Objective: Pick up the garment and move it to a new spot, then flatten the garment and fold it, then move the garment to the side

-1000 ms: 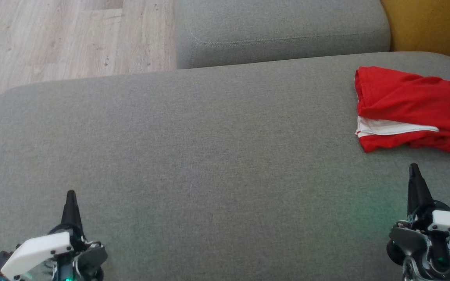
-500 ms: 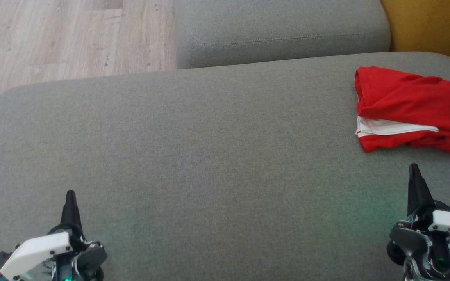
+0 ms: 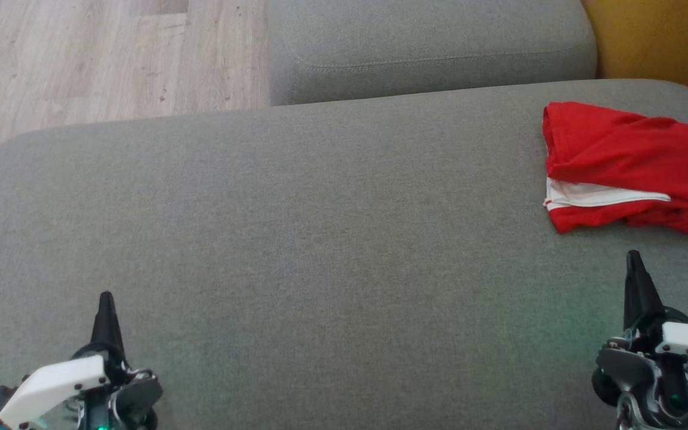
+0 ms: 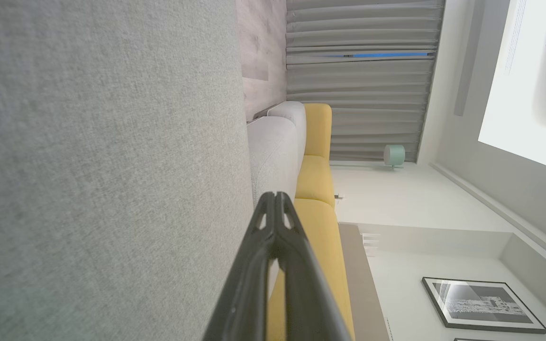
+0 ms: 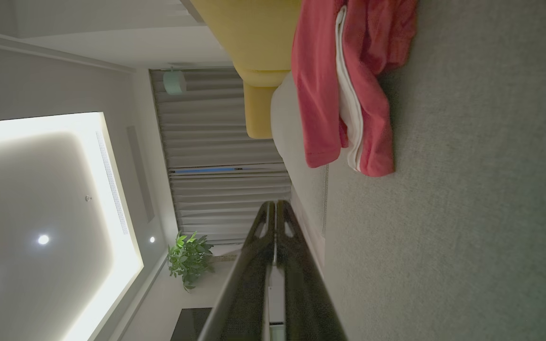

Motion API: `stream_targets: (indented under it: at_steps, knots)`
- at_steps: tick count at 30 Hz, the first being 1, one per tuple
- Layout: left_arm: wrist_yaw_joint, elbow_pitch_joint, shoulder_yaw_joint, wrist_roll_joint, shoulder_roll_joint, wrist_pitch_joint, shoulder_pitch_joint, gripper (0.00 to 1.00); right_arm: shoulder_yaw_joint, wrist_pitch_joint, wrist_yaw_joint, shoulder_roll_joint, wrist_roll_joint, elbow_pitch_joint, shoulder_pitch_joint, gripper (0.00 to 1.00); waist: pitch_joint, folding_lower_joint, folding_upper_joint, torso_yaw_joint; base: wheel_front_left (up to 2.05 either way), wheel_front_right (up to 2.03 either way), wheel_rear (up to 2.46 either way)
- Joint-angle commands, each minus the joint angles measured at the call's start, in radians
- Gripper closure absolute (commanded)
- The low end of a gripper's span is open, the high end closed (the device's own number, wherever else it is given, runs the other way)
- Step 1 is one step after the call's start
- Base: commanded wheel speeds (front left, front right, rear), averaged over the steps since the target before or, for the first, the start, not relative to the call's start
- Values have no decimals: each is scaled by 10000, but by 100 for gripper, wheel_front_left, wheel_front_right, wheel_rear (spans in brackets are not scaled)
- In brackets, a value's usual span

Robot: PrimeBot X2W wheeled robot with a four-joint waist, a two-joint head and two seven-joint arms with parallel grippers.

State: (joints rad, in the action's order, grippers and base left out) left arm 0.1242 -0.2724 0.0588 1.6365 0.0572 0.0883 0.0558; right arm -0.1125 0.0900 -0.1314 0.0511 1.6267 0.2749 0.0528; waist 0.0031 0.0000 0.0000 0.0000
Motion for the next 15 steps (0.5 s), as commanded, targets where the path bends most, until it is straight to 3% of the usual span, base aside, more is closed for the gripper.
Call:
stream_targets:
  at_steps: [1, 15]
  knots:
    - [65, 282, 330, -96, 91, 72, 502, 100, 153, 98, 7, 114, -43, -310, 536, 100, 0, 0, 0, 0, 0, 0, 0]
    - [65, 280, 368, -128, 64, 103, 505, 100, 123, 123, 7, 93, -69, -309, 538, 100, 0, 0, 0, 0, 0, 0, 0]
